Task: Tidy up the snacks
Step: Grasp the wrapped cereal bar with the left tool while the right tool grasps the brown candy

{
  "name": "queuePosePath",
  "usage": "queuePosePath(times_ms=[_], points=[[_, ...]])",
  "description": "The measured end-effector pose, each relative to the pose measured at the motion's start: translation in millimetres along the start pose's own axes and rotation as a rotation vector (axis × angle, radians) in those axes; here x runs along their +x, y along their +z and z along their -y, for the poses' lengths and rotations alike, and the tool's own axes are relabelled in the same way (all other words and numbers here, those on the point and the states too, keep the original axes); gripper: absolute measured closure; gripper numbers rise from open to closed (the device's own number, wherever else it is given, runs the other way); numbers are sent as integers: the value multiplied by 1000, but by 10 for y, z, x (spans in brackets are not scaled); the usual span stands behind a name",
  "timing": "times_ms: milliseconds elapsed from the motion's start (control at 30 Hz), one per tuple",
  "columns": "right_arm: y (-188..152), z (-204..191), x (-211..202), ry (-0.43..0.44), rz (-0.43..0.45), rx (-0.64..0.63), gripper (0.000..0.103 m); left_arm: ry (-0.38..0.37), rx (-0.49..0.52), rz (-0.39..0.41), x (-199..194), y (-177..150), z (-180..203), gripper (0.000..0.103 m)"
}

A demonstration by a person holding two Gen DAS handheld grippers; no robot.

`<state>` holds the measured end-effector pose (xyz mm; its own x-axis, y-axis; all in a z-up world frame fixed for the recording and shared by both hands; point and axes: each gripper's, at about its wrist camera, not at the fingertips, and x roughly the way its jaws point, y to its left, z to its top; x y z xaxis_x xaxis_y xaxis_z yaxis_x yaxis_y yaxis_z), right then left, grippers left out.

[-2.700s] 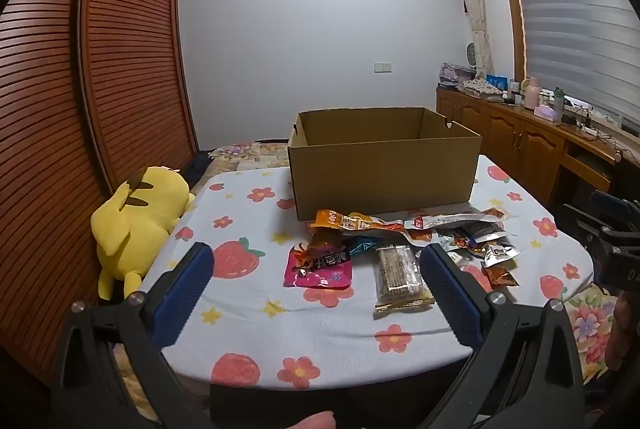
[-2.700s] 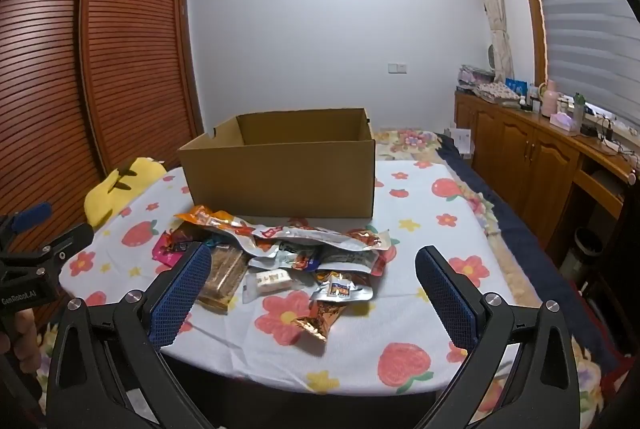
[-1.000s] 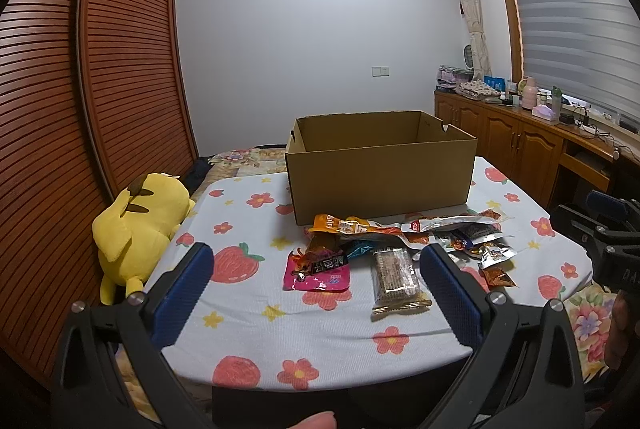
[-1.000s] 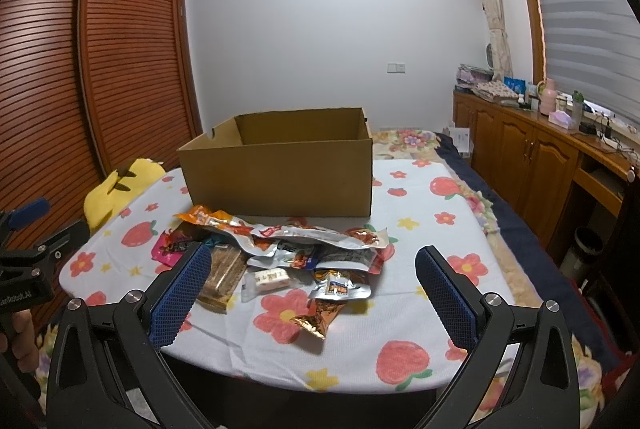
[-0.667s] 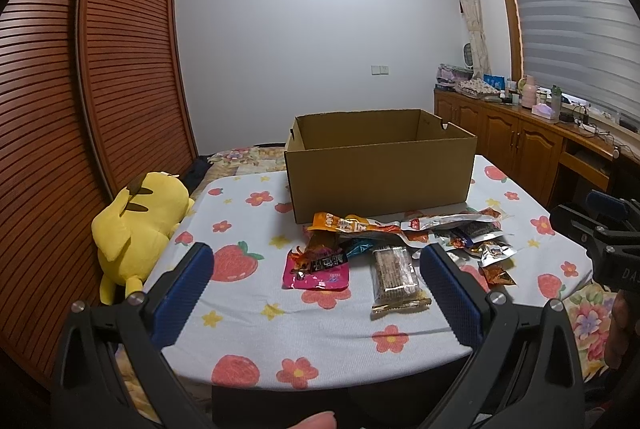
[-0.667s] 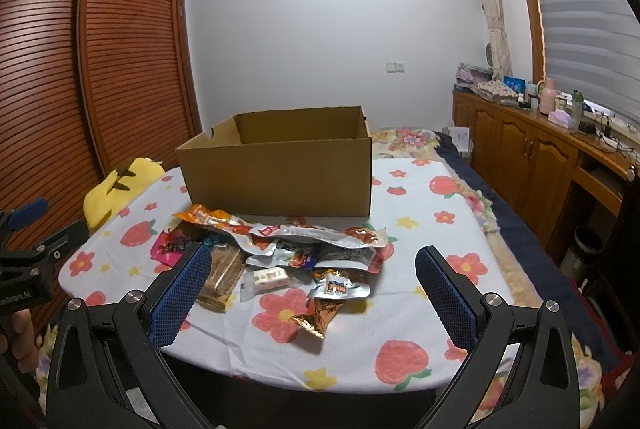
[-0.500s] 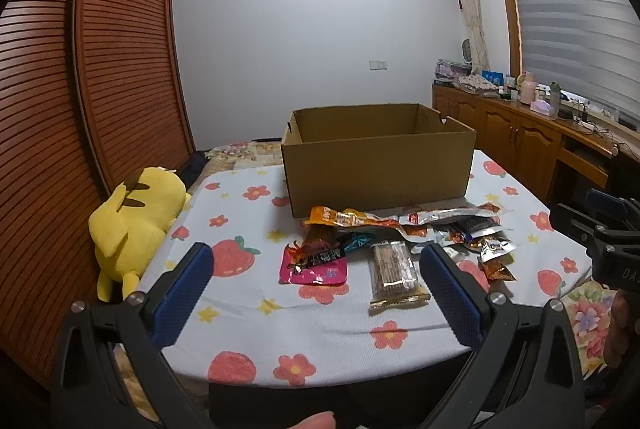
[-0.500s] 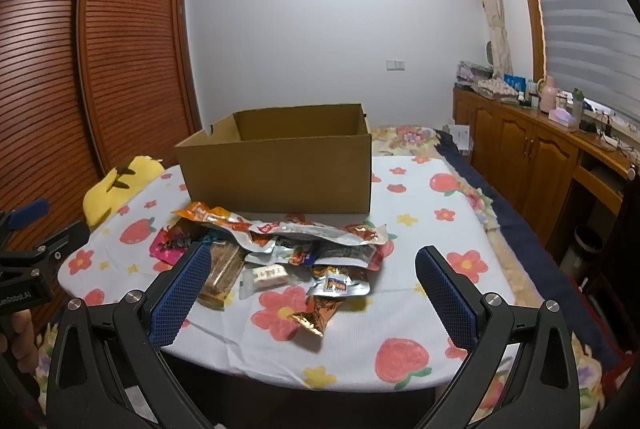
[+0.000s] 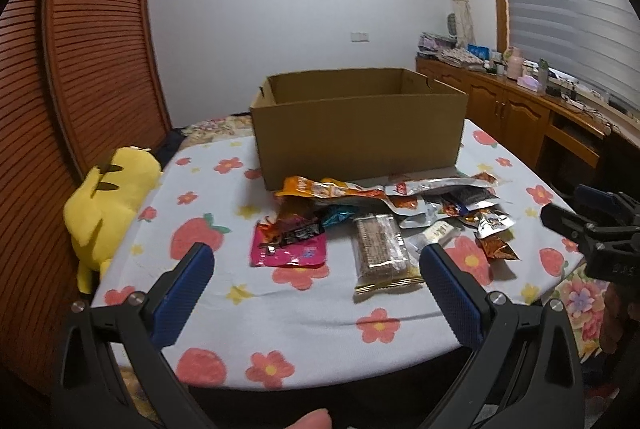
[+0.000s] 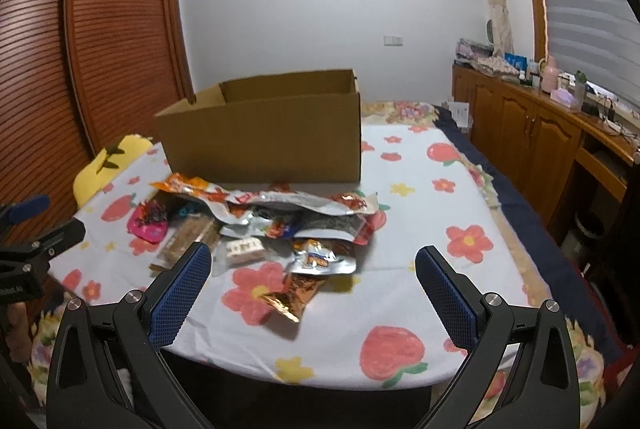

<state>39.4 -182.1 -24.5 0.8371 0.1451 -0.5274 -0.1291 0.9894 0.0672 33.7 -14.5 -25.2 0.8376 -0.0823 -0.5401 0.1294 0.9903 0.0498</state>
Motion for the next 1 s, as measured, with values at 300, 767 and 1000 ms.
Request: queuePosePath(times_ms=[300,767,1000], points=[[-145,66,463,67,-166,-52,16,-97,5,-74,343,-13,76,0],[-175,-59,857,147,-307,-74,40,-215,1,-176,749,-4,133,9],[-182,-10,866,110,-334,-86,62,-233,9,-227,912,11,178,10]])
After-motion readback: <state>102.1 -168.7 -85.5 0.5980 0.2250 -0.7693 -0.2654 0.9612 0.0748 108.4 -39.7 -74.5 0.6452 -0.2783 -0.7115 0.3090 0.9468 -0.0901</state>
